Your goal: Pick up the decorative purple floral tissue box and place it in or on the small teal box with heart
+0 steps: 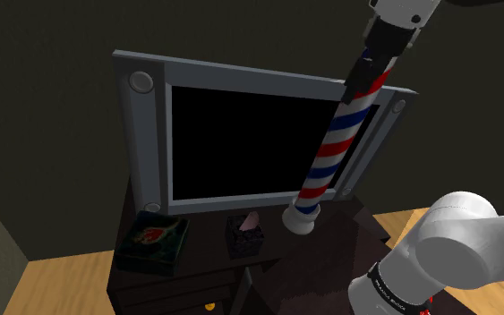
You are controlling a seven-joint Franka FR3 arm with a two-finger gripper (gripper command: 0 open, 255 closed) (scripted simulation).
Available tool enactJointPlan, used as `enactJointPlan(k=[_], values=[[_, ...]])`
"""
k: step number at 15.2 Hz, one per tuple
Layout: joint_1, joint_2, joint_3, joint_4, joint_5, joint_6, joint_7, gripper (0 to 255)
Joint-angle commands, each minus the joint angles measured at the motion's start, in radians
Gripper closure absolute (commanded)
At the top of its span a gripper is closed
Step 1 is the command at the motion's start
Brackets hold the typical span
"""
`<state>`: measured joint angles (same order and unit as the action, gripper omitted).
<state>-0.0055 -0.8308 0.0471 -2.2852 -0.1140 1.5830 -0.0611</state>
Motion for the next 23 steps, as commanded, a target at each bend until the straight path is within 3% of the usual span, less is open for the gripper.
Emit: enactJointPlan(k=[1,12,23], values=[[0.0,0.0,0.0,0.0,0.0,0.0,0.0,0],[0.084,0.147,-0.038,-0.24,0.01,0.354,-0.141,0],[0.165,0.451,-0.061,-0.351,0.026,0.729,-0.29,0]])
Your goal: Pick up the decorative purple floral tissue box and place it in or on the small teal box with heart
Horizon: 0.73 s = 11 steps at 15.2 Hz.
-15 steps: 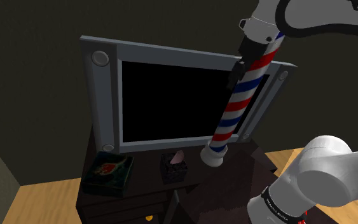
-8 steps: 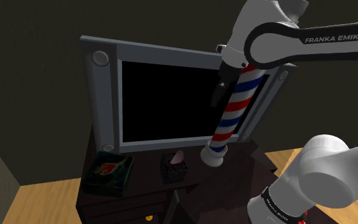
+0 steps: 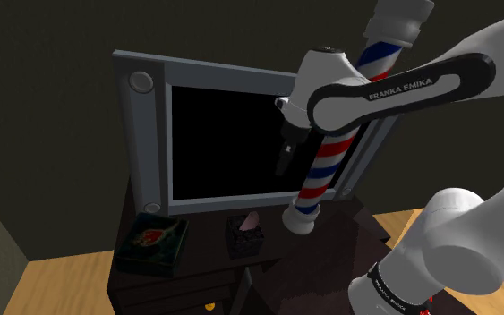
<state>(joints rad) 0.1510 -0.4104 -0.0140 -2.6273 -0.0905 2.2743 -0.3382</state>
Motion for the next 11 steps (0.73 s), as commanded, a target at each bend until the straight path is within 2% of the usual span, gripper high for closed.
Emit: enactJointPlan(k=[1,11], values=[[0.016,0.065,0.0,-0.012,0.005,0.072,-0.027,0],[0.08,0.447,0.014,0.02,0.046,0.383,-0.181,0]])
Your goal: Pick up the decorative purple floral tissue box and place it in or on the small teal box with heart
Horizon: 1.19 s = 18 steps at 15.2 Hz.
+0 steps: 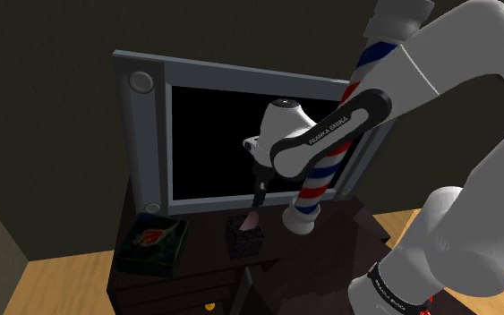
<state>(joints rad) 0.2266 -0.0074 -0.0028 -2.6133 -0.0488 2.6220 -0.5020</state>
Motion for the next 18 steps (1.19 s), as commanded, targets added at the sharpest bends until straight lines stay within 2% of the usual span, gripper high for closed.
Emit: enactJointPlan(k=[1,6,14,18], values=[[0.009,0.084,0.008,0.015,0.008,0.062,-0.033,0],[0.022,0.286,0.039,0.075,0.016,0.183,-0.102,0],[0.03,0.416,0.032,0.106,0.003,0.28,-0.098,0],[0.031,0.426,0.031,0.109,0.002,0.287,-0.098,0]])
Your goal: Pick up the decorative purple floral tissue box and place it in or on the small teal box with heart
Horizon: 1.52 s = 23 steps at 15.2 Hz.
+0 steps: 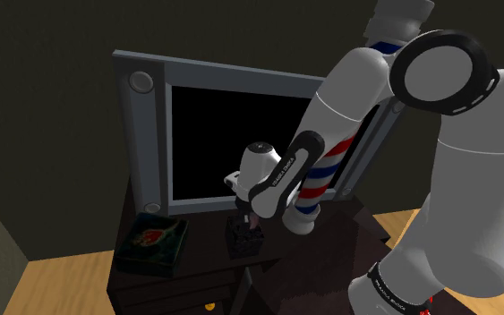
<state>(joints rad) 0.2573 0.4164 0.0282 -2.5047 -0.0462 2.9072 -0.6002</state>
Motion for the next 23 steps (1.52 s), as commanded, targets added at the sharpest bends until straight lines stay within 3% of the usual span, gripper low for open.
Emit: enactJointPlan(k=[1,4,5,14,23], values=[[0.001,0.002,0.0,0.0,0.0,0.002,0.001,0],[0.0,0.002,0.0,0.0,0.0,0.001,0.0,0],[0.0,0.002,0.0,0.0,0.0,0.001,0.0,255],[0.001,0.002,0.0,0.0,0.0,0.002,0.001,255],[-0.011,-0.144,0.015,-0.032,0.014,-0.111,-0.01,255]])
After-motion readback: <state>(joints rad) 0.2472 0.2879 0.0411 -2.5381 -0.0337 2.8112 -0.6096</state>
